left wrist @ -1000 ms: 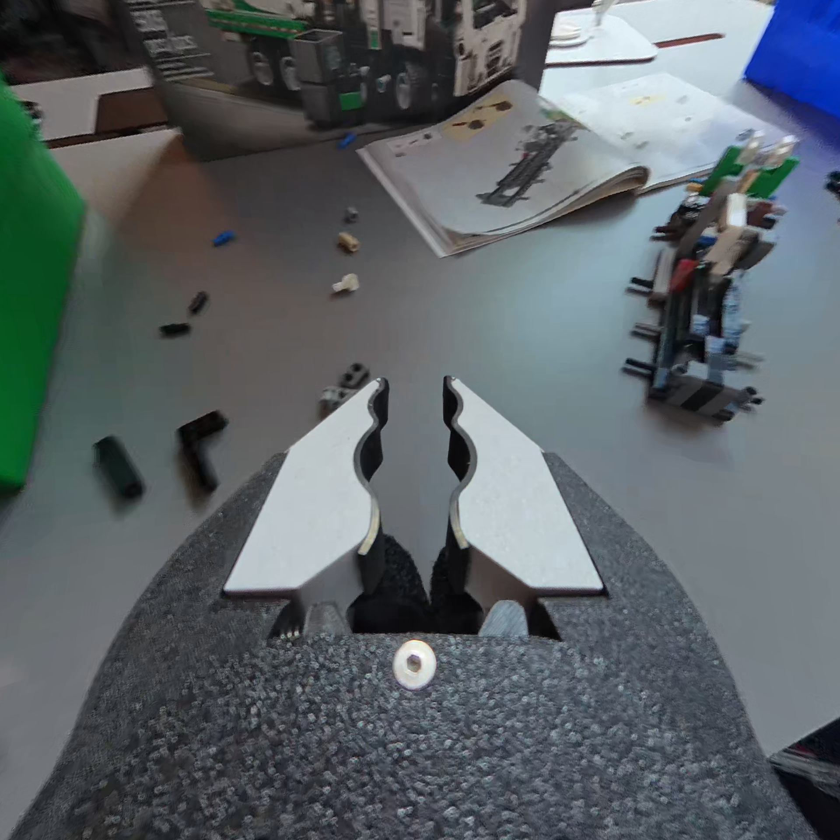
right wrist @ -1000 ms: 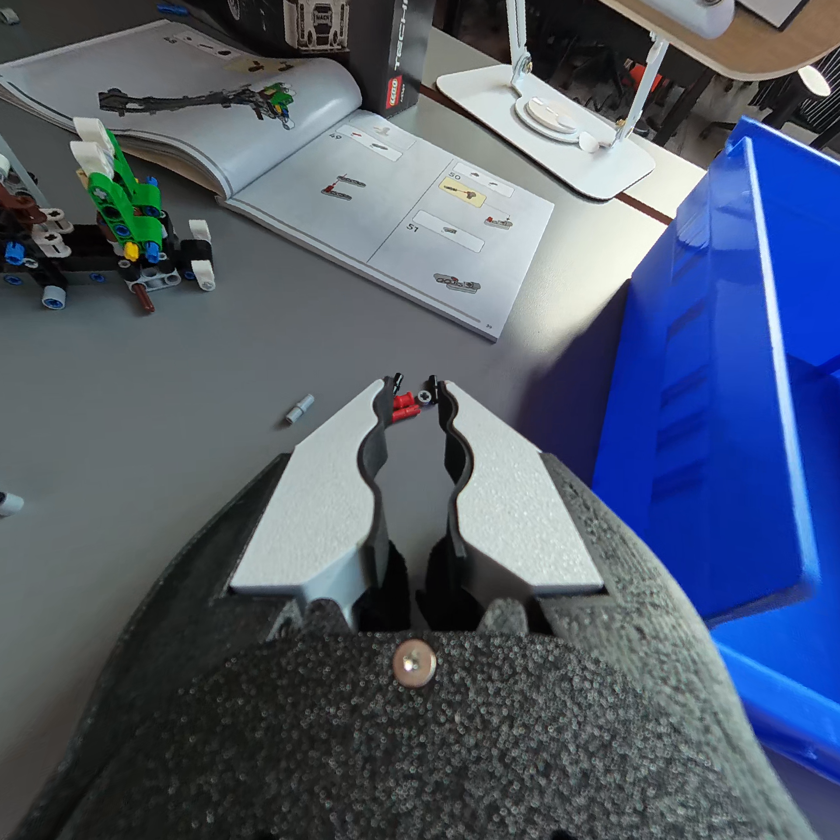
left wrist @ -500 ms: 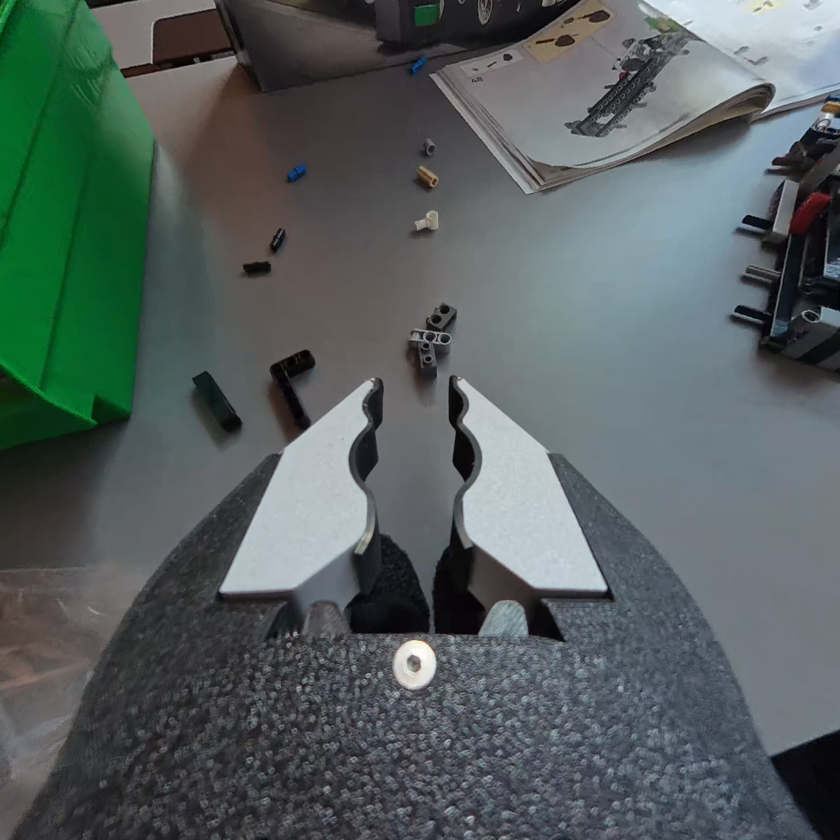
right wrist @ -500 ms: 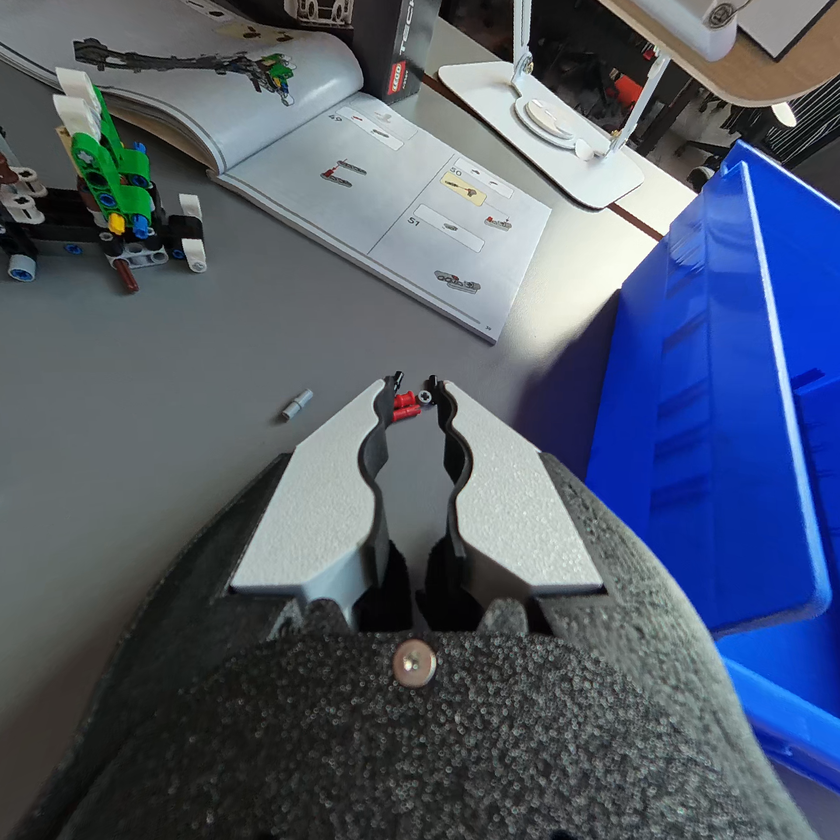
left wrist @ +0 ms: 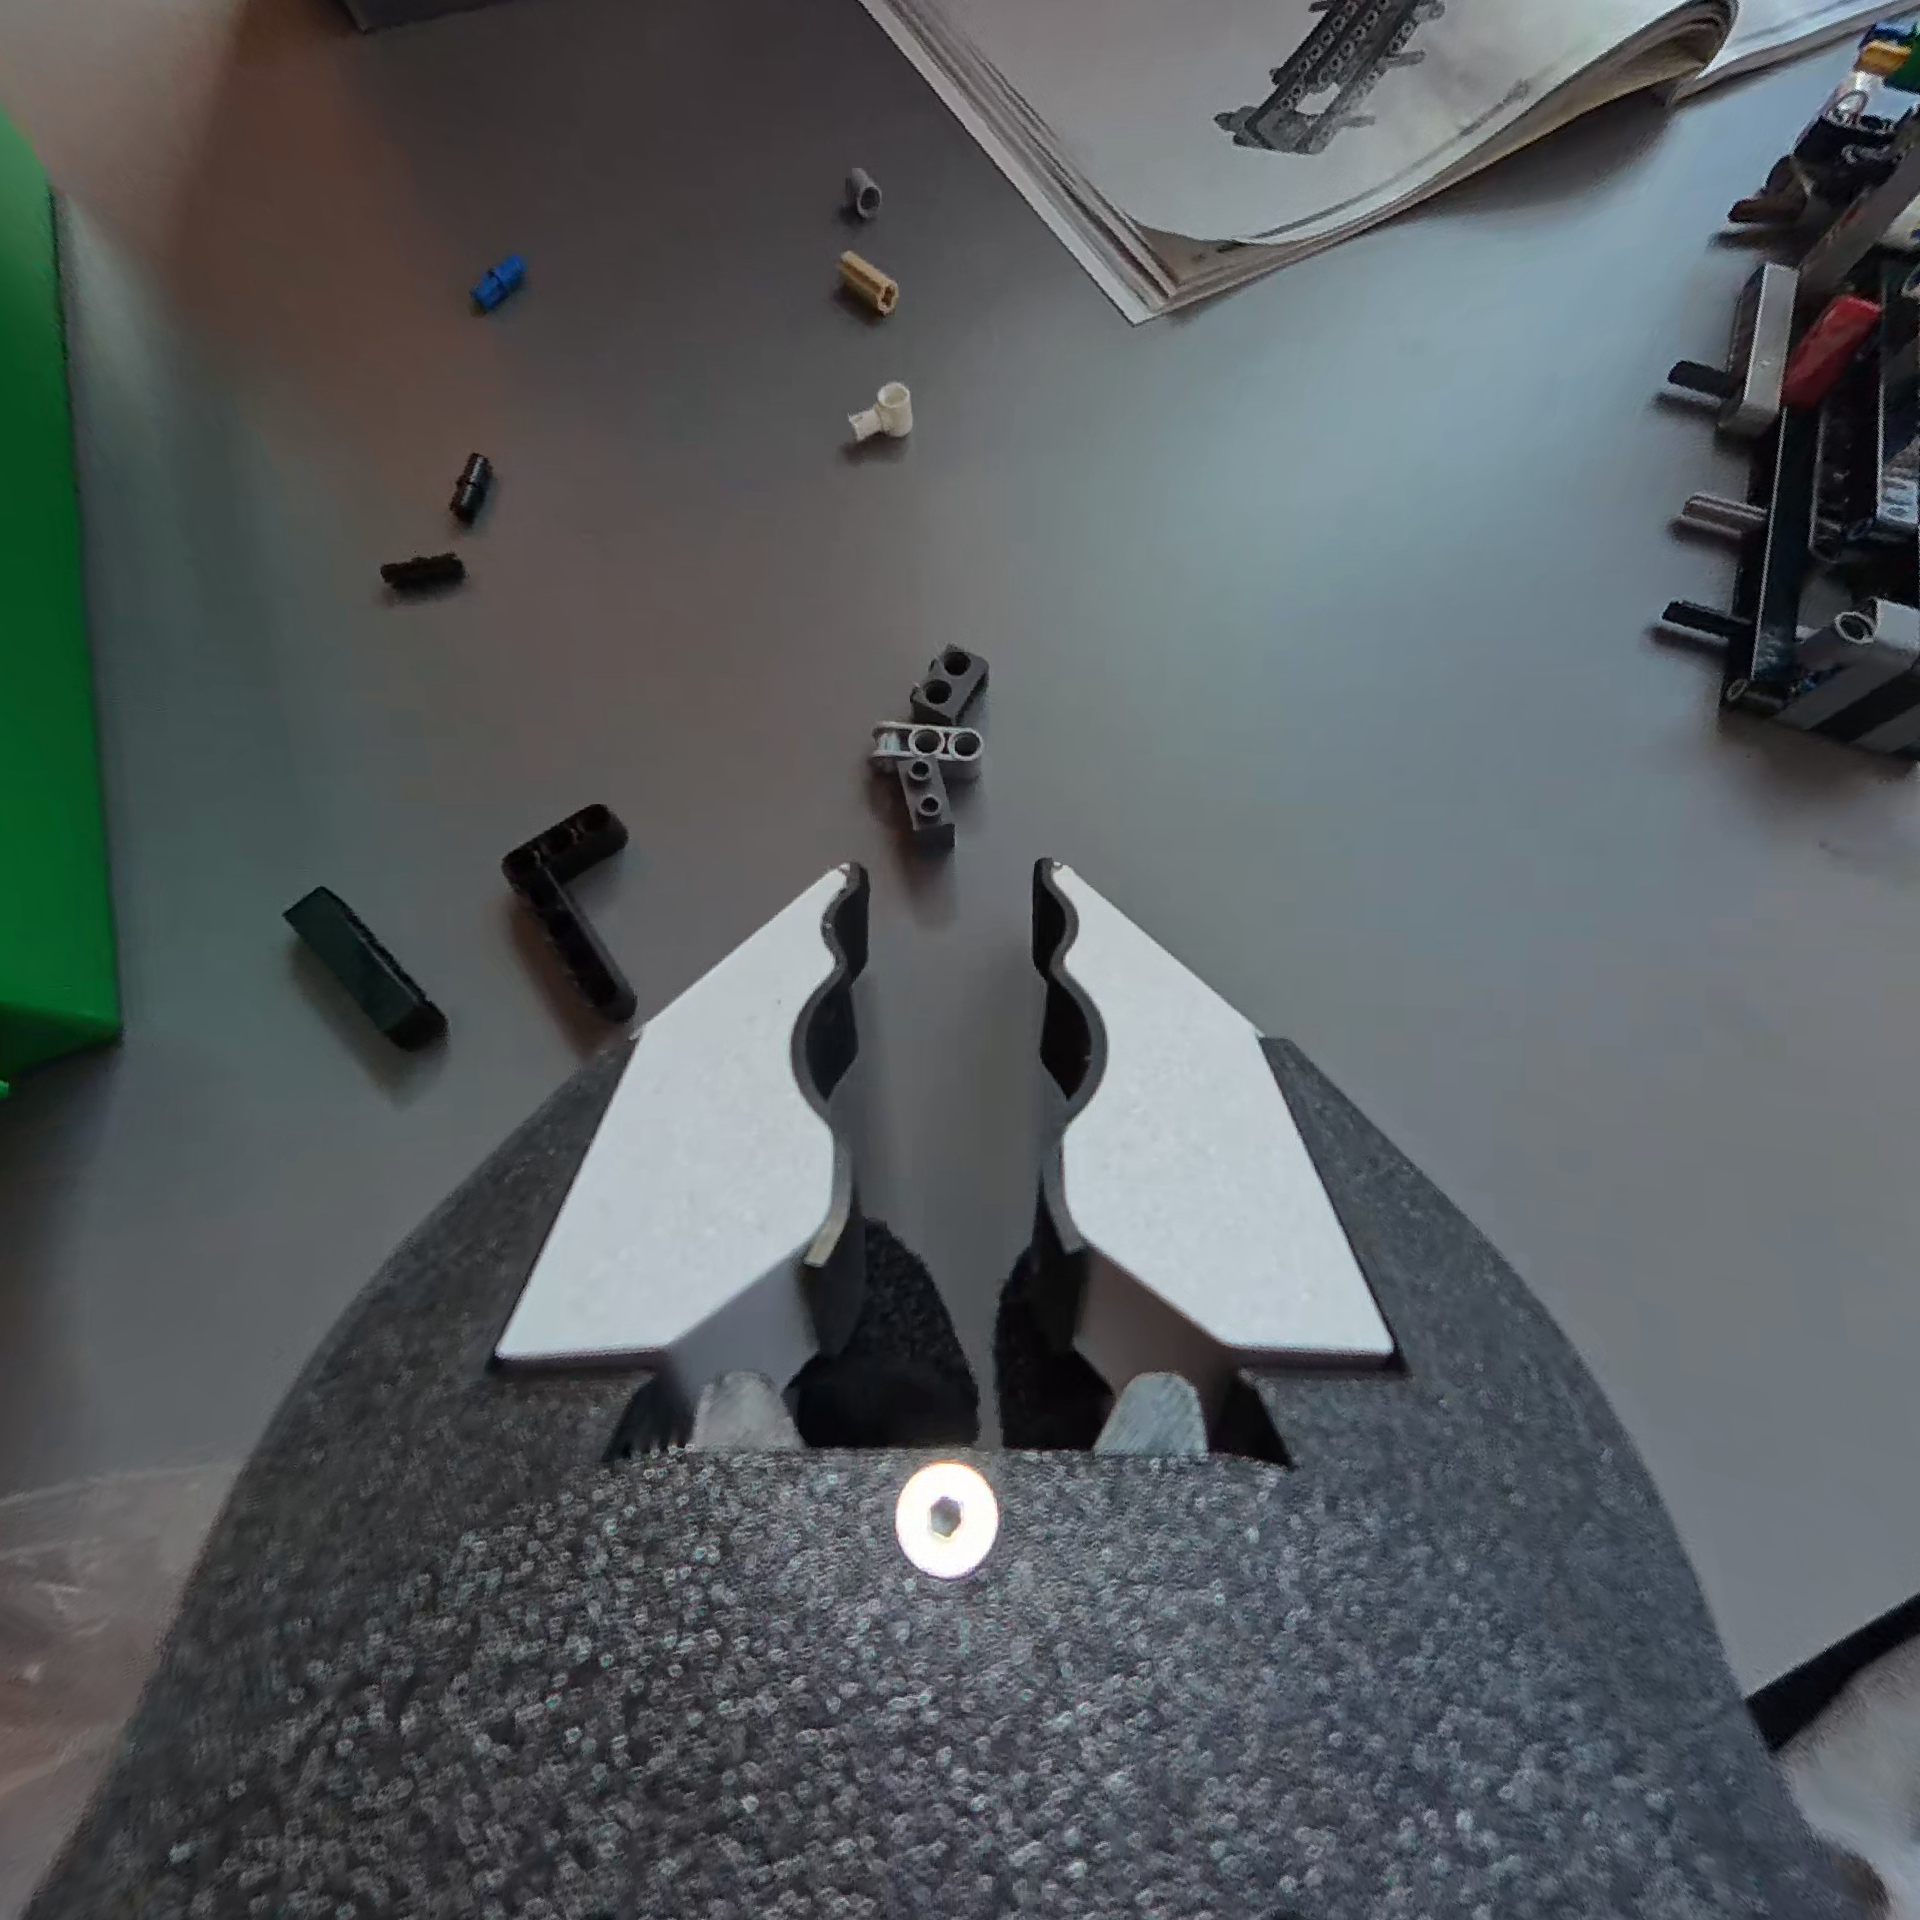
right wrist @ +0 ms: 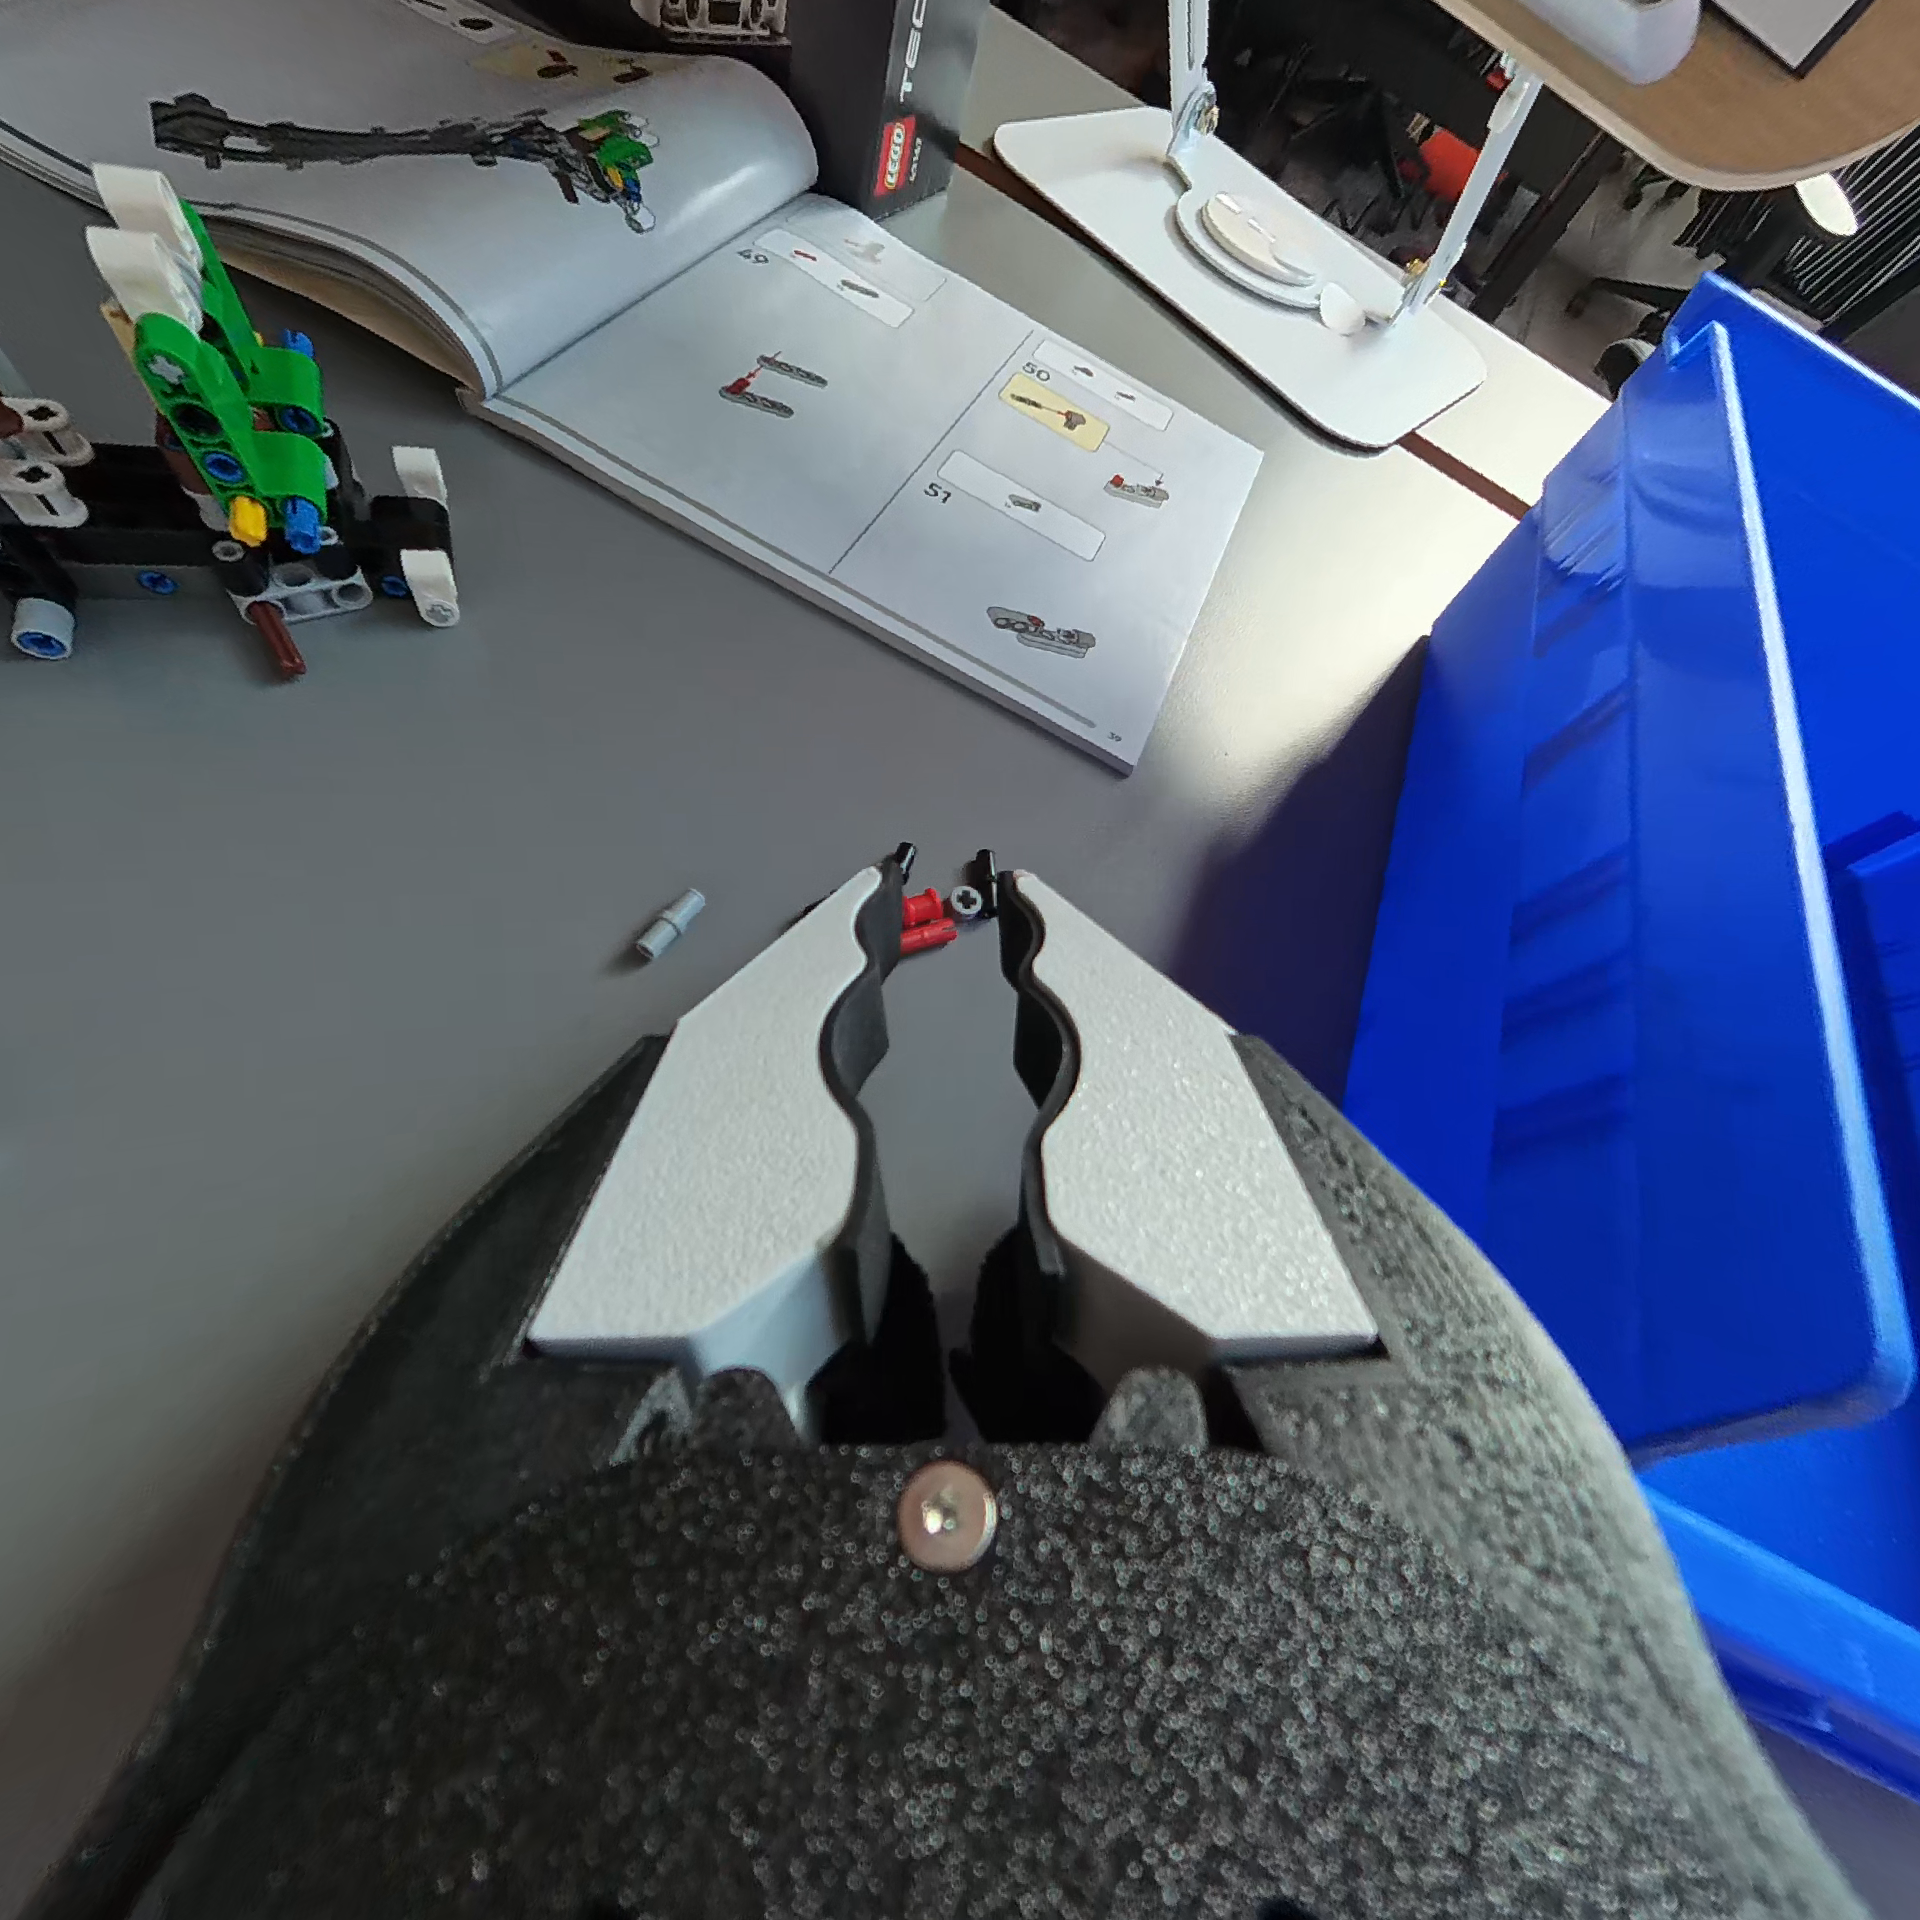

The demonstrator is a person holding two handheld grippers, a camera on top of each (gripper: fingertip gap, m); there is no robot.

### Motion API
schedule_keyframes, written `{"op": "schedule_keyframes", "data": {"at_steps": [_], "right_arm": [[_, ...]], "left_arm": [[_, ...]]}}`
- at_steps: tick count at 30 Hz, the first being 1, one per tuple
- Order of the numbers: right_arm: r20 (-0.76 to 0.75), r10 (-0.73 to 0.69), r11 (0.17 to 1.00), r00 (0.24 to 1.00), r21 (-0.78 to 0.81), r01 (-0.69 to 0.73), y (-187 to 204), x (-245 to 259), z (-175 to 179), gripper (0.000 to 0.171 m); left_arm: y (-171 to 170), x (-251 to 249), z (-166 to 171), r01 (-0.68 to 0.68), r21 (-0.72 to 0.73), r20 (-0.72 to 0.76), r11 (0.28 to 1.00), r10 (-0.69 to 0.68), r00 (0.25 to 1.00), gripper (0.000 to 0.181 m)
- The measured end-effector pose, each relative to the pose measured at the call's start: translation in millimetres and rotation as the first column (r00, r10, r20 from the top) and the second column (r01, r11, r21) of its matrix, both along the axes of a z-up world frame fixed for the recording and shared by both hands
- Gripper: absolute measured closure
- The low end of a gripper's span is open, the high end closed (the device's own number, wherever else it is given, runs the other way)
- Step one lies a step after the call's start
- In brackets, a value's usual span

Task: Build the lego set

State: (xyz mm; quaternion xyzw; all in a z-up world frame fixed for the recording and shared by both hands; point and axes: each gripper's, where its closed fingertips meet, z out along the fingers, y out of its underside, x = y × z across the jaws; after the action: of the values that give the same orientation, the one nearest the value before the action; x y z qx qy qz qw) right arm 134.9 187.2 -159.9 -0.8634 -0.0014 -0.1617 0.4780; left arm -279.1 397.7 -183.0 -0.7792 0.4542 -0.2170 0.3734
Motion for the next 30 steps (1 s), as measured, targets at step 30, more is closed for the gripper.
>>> {"op": "schedule_keyframes", "data": {"at_steps": [30], "right_arm": [[-0.059,0.032,0.999,0.998,0.01,-0.031,0,-3,0,0.156]], "left_arm": [[8,2,25,-0.034,0.146,0.095,0.989,0.02,0.995,0.16]]}}
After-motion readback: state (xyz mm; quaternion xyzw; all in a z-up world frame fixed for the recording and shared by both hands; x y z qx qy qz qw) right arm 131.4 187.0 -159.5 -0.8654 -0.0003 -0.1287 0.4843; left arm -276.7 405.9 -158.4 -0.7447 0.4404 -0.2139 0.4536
